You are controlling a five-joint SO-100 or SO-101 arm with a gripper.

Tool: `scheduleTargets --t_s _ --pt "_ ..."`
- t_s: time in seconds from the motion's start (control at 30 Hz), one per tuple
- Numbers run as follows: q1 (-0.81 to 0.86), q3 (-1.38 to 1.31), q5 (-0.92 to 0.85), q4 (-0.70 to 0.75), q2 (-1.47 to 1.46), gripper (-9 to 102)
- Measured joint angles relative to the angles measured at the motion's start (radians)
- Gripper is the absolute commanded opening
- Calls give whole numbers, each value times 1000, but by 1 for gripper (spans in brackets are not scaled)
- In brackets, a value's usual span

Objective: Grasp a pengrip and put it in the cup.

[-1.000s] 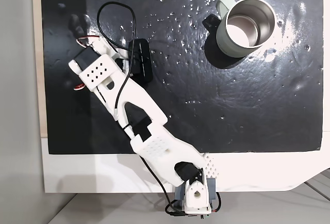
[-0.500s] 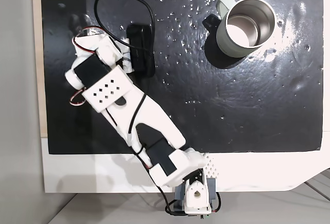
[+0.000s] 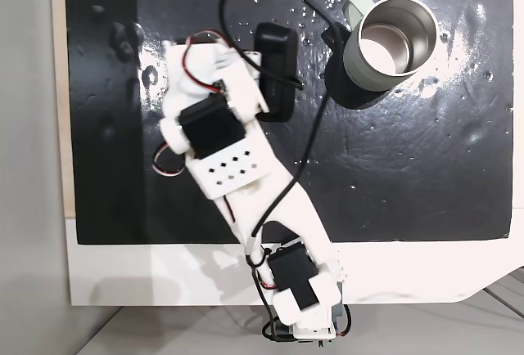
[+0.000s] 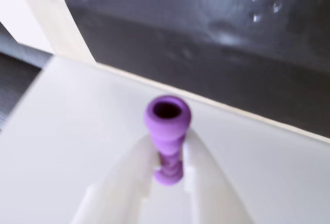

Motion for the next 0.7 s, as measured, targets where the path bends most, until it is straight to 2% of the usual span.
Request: scheduleTargets --t_s 0.43,0.7 --pt "460 9 -115 163 49 0" --pt "684 -215 -209 163 -75 0"
